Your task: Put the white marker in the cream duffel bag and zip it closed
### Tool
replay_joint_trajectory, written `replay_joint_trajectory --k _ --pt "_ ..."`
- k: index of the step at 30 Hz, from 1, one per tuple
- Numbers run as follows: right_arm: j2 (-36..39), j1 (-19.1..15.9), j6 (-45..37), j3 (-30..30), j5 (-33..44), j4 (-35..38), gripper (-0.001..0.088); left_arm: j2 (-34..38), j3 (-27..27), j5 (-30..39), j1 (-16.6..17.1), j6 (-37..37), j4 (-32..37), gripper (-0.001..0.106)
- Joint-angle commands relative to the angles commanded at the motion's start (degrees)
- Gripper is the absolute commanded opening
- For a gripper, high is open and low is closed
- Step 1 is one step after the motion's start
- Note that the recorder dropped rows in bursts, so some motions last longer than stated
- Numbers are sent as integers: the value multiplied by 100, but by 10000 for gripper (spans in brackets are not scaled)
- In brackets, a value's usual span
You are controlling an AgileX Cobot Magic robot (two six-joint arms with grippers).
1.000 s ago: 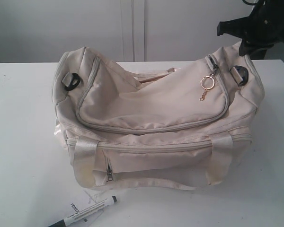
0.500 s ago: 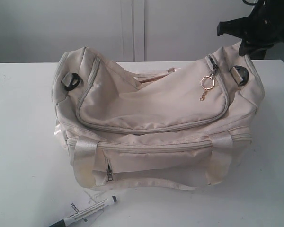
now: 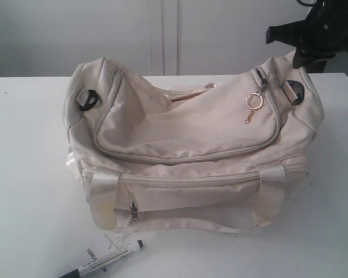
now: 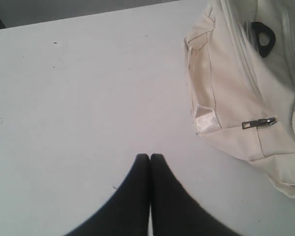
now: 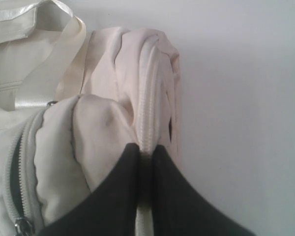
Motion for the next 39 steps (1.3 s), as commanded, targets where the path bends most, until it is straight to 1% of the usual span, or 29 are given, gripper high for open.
replay_joint_trajectory --k 4,5,6,9,14,21,24,29,39 --pt "0 0 0 0 0 0 0 496 -60 -28 -338 0 -11 0" --pt "0 0 0 0 0 0 0 641 -60 -89 -503 0 -11 0" --pt "0 0 0 0 -11 0 0 701 -71 -114 -595 0 -11 0" --pt "0 0 0 0 -11 0 0 969 -256 -100 -1011 0 -11 0" --pt "0 0 0 0 -11 0 0 1276 -626 -100 -1353 -37 -62 0" --pt "0 0 0 0 -11 0 0 1727 -1064 -122 -1701 -37 -413 0" --pt "0 0 0 0 -11 0 0 1968 -1176 -325 -1873 -37 -492 0" --pt "0 0 0 0 -11 0 0 2347 -1346 -535 -2033 -37 -977 0" --pt "0 0 0 0 -11 0 0 2870 -1784 -524 -2316 -37 -986 0"
